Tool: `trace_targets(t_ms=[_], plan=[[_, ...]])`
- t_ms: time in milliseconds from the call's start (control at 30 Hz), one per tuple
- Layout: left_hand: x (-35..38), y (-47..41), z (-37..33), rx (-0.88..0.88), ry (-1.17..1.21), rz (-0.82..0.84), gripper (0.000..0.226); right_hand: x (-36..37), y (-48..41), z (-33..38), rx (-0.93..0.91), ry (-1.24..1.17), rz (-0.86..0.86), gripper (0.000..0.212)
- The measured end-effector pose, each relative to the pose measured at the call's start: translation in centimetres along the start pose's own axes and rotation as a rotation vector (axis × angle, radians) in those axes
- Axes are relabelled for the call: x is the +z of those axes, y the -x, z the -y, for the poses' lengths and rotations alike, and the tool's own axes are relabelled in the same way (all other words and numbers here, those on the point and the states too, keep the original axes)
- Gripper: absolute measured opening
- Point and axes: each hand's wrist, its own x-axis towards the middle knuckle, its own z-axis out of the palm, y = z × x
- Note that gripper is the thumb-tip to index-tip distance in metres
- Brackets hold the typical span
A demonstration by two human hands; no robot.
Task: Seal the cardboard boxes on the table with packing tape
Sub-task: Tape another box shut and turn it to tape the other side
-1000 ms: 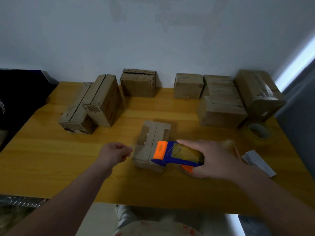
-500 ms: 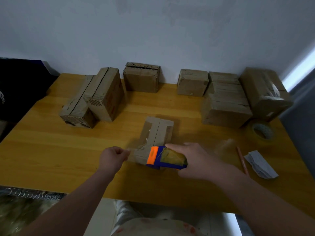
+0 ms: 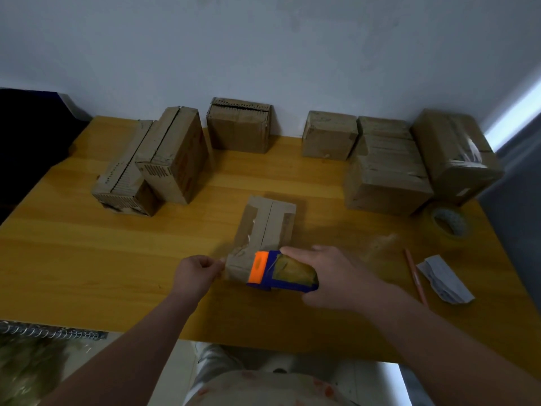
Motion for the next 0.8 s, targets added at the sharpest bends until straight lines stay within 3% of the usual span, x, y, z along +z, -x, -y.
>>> trace_targets(t_ms=[233, 400, 533, 667, 733, 800], plan=[[0.2, -0.7, 0.1, 0.043, -0.137, 0.076, 0.033, 0.3, -0.1, -0.3, 0.002, 0.004, 0.009, 0.090], [-0.1, -0.3, -0.3, 0.041, -0.390, 0.118, 0.020, 0.4, -0.1, -0.5, -0.007, -0.004, -0.024, 0.090], [0.3, 1.4, -1.2, 0.118, -0.090, 0.003, 0.034, 0.5, -0.1, -0.4, 0.002, -0.053, -0.026, 0.091], [0.7, 3.1, -1.8, 0.042, 0.062, 0.234, 0.061, 0.6, -0.1, -0.5, -0.006, -0.040, -0.036, 0.091], [0.4, 3.4, -2.2, 0.117, -0.139, 0.295, 0.077, 0.7, -0.1, -0.5, -0.008, -0.048, -0.037, 0.090], [0.7, 3.3, -2.5, 0.331, -0.573, 0.253, 0.084, 0.8, -0.1, -0.6, -0.010, -0.060, -0.043, 0.091]])
